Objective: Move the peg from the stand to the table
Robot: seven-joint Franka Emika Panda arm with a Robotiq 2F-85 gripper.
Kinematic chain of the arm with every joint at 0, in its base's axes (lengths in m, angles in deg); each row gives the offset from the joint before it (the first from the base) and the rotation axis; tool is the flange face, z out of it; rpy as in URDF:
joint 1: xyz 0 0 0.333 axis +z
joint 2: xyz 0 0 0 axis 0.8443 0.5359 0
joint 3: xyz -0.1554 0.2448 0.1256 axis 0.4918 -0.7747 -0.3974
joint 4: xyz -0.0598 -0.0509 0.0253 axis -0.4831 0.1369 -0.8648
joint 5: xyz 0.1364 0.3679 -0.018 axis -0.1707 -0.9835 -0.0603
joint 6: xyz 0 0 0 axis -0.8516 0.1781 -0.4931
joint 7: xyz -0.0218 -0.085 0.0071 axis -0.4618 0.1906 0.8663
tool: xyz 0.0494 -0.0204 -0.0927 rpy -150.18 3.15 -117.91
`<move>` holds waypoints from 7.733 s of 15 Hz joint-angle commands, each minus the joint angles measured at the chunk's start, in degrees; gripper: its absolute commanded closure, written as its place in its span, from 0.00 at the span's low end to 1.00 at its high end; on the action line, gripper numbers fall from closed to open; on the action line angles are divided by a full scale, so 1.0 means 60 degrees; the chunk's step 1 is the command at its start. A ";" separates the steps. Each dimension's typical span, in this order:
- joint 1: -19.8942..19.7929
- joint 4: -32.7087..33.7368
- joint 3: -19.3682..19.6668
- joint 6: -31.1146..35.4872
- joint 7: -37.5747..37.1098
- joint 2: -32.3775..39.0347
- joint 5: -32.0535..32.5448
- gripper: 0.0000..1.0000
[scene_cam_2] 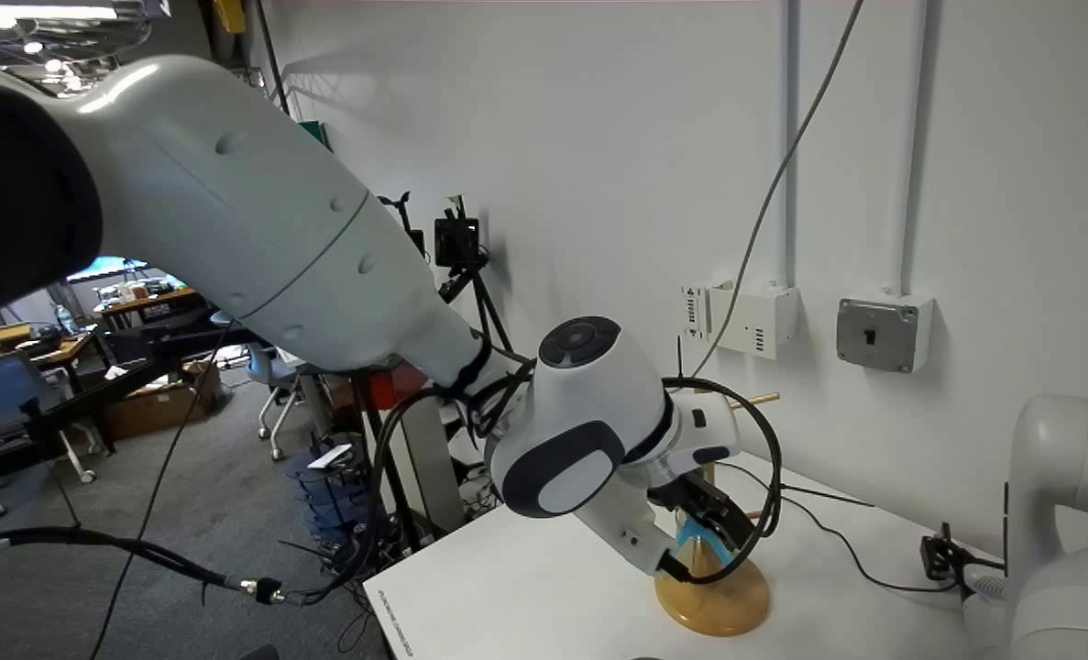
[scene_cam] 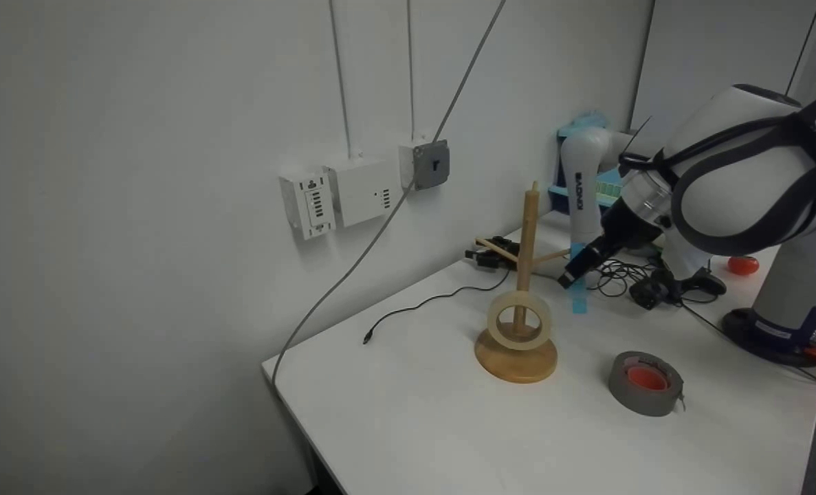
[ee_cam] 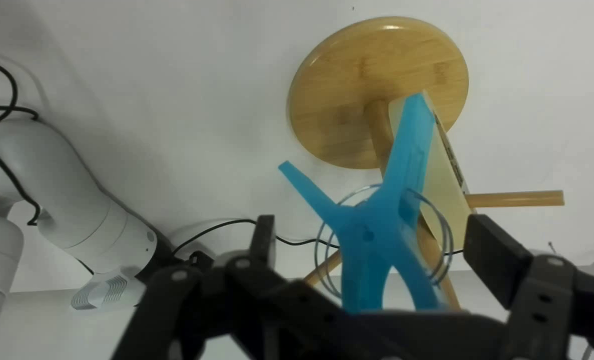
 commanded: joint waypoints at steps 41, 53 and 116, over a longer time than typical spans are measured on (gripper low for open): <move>-0.0843 -0.0508 0.0248 0.0284 0.0375 -0.0990 0.0178 0.93; -0.0811 -0.2516 0.0166 -0.0226 0.0261 -0.2057 0.0088 0.93; 0.2762 -0.1775 0.3387 -0.1378 -0.1031 -0.1980 0.0713 0.00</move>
